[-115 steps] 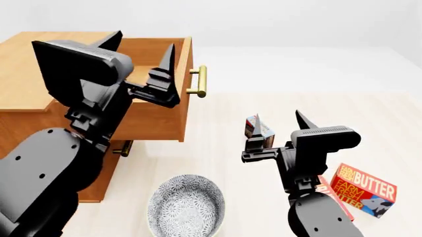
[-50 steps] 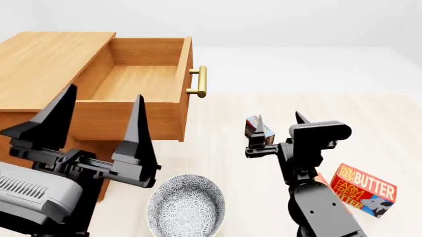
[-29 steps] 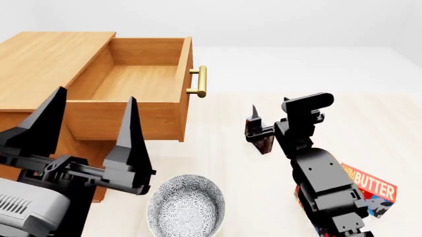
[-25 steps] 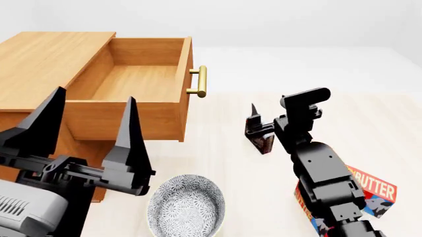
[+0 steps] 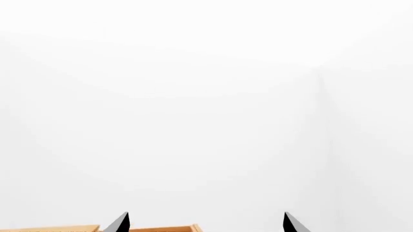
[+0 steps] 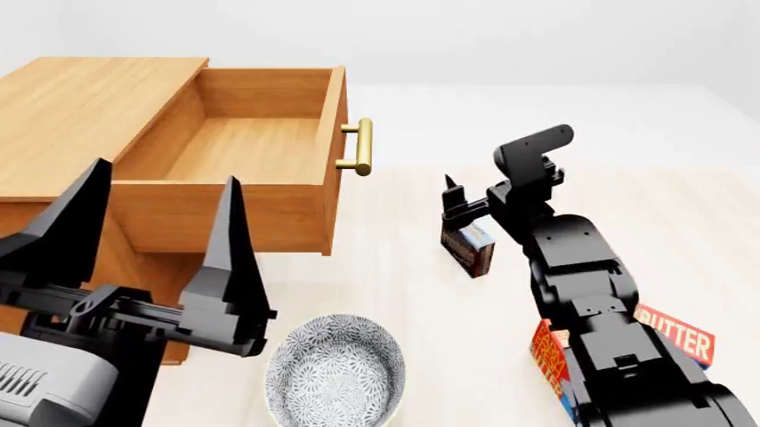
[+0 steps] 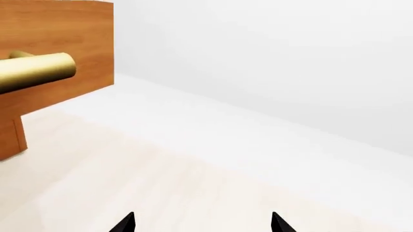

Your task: Put the chocolate pudding in the top drawer of the cabinet and close it.

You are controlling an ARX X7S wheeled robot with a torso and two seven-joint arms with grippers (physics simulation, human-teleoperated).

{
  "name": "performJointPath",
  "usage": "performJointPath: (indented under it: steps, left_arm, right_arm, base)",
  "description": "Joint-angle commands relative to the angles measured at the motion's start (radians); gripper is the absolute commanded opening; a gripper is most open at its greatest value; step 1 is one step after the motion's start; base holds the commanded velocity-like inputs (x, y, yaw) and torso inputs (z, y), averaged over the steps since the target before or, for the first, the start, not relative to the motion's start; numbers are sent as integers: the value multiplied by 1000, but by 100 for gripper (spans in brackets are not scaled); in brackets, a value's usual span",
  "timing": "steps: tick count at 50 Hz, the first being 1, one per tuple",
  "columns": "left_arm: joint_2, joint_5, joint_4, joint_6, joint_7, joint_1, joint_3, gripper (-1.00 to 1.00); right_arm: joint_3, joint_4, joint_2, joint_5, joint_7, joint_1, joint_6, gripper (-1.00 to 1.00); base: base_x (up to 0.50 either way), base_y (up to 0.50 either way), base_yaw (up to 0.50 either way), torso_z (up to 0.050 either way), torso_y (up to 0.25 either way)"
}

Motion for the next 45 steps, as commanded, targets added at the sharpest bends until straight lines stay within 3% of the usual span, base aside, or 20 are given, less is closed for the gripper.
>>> performJointPath:
  steps: [1, 16, 29, 45]
  left_arm:
    - [-7, 30, 0, 6, -16, 10, 6, 100]
    - [-9, 67, 0, 58, -20, 38, 4, 100]
    - [-17, 65, 2, 80, -17, 49, 9, 100]
    - [-29, 40, 14, 64, -32, 31, 18, 100]
  right_arm:
    - [62, 87, -19, -80, -58, 41, -7, 100]
    - [123, 87, -22, -150, -77, 42, 17, 100]
    - [145, 87, -19, -174, -75, 44, 17, 100]
    - [149, 87, -14, -186, -77, 48, 22, 100]
  base:
    - [0, 0, 0, 0, 0]
    - [0, 0, 0, 0, 0]
    - [0, 0, 0, 0, -236]
    - [0, 0, 0, 0, -4]
